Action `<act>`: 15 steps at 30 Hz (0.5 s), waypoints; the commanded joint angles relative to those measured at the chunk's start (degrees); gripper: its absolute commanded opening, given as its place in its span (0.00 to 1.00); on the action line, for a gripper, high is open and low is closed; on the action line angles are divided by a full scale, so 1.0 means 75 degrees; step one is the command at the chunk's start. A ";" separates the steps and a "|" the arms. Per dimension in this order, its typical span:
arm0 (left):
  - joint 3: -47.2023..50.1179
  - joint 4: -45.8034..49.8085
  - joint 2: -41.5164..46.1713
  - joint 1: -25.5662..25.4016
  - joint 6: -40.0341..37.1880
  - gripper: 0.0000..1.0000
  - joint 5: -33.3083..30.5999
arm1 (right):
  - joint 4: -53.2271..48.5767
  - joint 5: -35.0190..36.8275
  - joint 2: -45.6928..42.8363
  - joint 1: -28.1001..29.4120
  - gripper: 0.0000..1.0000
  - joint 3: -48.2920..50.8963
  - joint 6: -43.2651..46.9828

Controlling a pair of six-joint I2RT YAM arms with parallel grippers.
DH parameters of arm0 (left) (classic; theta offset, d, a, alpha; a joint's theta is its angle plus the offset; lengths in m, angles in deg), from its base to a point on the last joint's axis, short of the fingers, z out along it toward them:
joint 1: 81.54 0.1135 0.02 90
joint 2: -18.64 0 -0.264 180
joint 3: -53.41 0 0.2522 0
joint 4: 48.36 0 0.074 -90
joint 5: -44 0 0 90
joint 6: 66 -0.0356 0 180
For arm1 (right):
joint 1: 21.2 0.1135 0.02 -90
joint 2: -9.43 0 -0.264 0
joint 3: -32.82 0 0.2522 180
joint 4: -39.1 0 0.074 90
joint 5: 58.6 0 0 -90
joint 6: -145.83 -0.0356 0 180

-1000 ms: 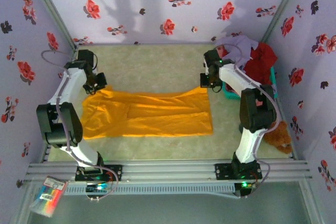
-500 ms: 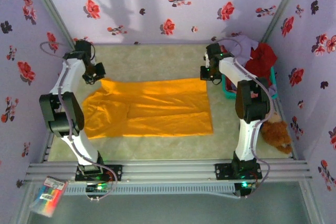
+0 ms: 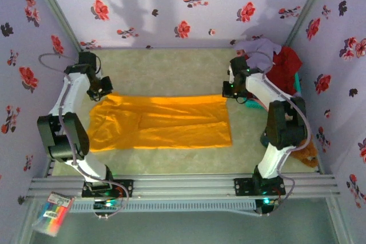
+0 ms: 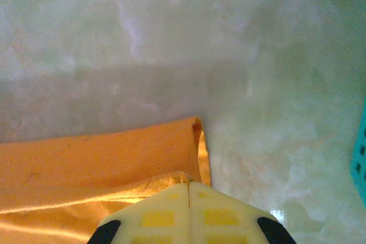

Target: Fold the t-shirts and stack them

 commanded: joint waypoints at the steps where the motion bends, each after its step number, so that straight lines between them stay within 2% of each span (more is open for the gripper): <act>1: 0.0423 0.0415 0.0366 0.0074 -0.0076 0.00 -0.0159 | 0.0058 -0.0015 -0.0364 0.0035 0.00 0.0477 -0.0369; 10: 0.1392 0.1123 0.1295 0.0192 0.0236 0.00 -0.0634 | -0.0046 -0.0119 -0.1063 0.0123 0.00 0.1629 -0.0711; 15: 0.1747 0.1385 0.1341 0.0358 0.0252 0.01 -0.0106 | -0.0011 -0.0209 -0.1091 0.0149 0.00 0.2172 -0.0823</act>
